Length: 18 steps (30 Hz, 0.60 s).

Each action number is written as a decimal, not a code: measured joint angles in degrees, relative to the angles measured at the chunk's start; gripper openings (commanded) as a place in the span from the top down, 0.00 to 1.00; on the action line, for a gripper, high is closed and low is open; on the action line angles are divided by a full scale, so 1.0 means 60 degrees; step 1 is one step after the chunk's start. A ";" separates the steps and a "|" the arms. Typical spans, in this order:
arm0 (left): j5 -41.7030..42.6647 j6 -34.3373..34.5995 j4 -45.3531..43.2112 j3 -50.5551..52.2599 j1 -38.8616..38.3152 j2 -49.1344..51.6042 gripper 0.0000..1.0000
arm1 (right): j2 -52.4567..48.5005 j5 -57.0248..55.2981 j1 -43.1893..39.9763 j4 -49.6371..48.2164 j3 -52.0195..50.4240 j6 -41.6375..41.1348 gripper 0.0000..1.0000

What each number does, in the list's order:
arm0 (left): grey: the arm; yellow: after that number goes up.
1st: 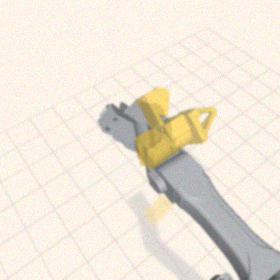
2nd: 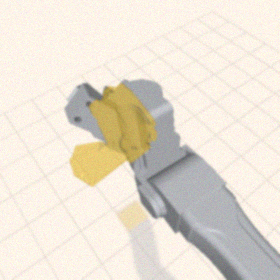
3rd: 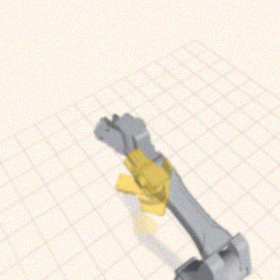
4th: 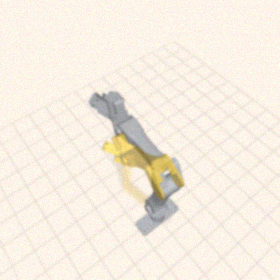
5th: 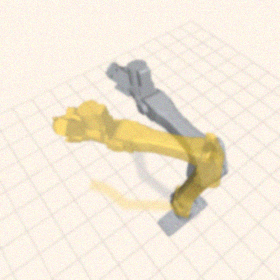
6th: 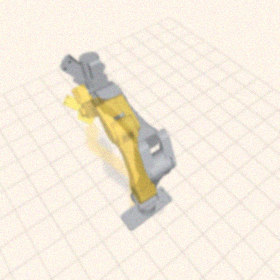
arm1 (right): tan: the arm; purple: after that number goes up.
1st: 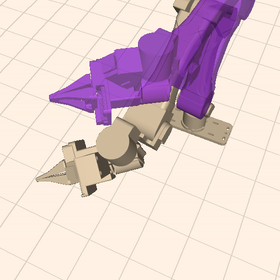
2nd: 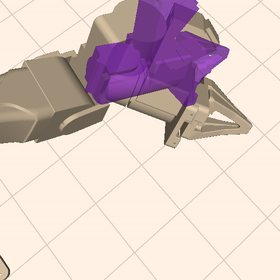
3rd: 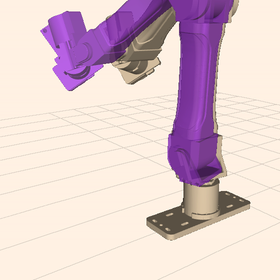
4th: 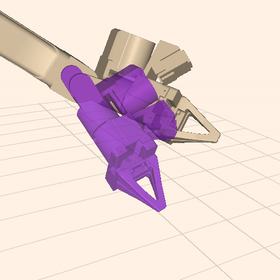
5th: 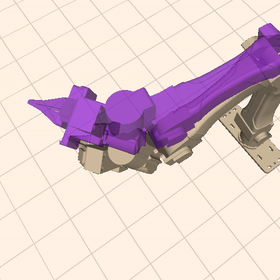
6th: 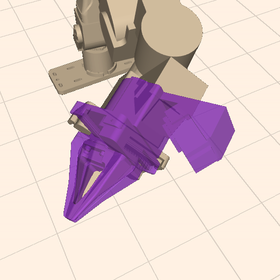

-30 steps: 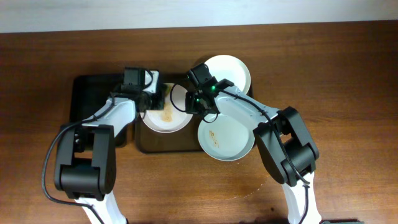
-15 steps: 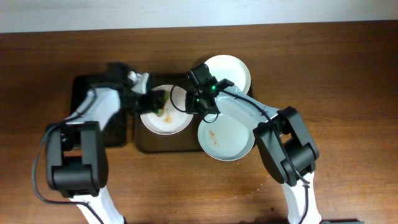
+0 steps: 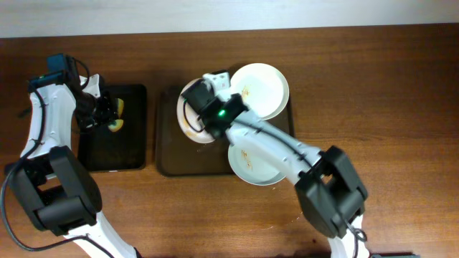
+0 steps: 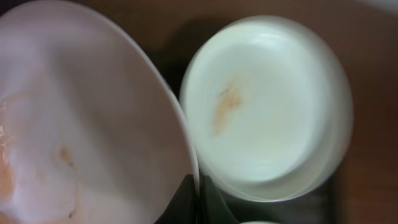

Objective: Clean dirty plates on tray and stack at the side
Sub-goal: 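Carry the cleaned plate with the right gripper to the table's right side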

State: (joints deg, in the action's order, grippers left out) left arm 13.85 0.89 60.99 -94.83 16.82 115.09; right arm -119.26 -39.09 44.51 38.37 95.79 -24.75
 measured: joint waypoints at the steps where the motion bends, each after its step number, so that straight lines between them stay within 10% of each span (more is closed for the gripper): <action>1: -0.0084 0.0000 -0.0025 0.0000 -0.0007 0.0022 0.99 | 0.0000 -0.1169 0.0382 -0.0029 0.0000 0.0062 0.96; 9: -0.0284 0.0000 -0.0127 0.0000 -0.0007 0.0259 0.99 | 0.0004 -0.7005 0.2047 -0.0331 0.0000 0.0197 0.96; 18: -0.0291 0.0000 -0.0146 0.0000 -0.0007 0.0259 0.99 | 0.0007 -0.7318 0.2091 -0.0357 0.0000 0.0200 0.96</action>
State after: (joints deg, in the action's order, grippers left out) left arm 12.10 0.89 60.12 -94.83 16.78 116.64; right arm -119.22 -83.00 57.06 36.23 95.79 -23.55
